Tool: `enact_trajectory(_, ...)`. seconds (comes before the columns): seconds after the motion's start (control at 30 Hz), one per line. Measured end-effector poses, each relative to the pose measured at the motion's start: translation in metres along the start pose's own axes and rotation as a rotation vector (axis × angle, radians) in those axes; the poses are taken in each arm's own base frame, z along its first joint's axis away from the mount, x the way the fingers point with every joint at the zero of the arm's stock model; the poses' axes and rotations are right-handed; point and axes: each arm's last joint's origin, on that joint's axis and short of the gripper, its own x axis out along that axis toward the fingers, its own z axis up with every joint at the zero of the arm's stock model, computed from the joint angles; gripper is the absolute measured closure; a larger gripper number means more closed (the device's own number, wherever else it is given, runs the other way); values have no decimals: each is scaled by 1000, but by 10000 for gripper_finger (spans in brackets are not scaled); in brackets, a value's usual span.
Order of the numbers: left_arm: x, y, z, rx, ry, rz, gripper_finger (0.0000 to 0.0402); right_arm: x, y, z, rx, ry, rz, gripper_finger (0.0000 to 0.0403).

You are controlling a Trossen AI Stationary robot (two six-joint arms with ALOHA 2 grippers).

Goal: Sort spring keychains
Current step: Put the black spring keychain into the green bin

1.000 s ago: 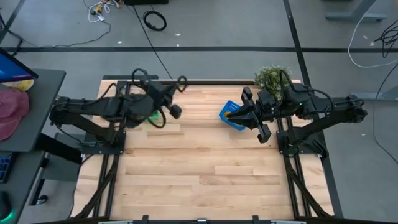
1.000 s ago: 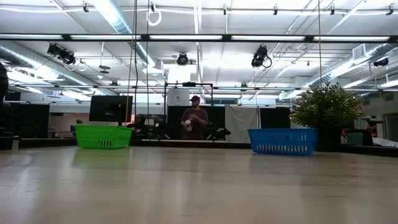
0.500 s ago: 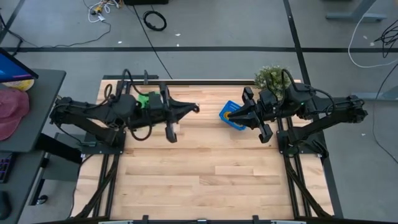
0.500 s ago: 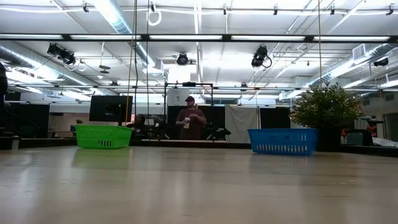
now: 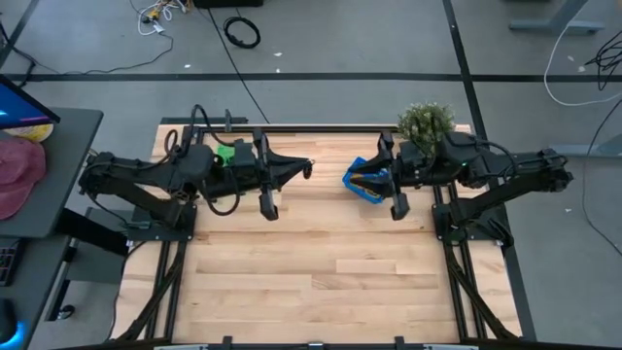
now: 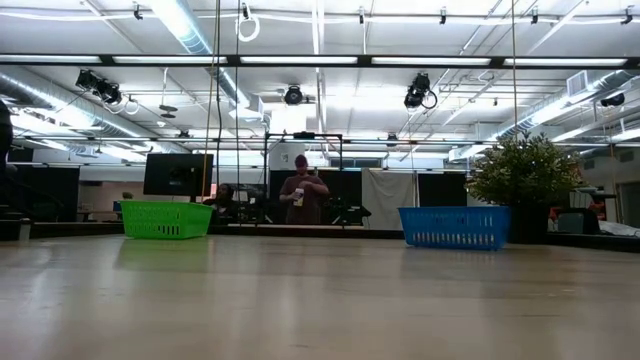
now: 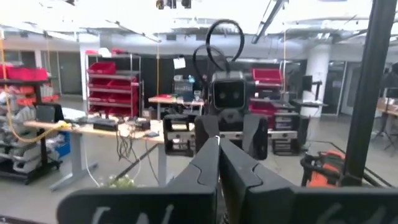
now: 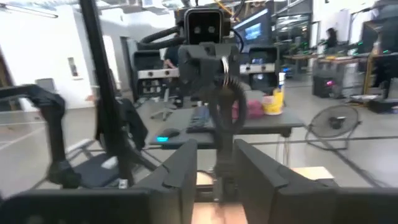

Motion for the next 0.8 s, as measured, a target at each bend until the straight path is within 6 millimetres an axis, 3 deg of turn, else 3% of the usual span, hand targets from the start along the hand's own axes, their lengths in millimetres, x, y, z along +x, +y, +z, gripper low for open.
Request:
enact_trajectory(0.33, 27, 4, -24, -35, 11, -34, 396, 29, -3, -15, -33, 5, -20, 240)
enact_trajectory(0.8, 33, 7, -27, -50, -12, -44, 396, 51, -3, -26, -38, -20, -19, 239)
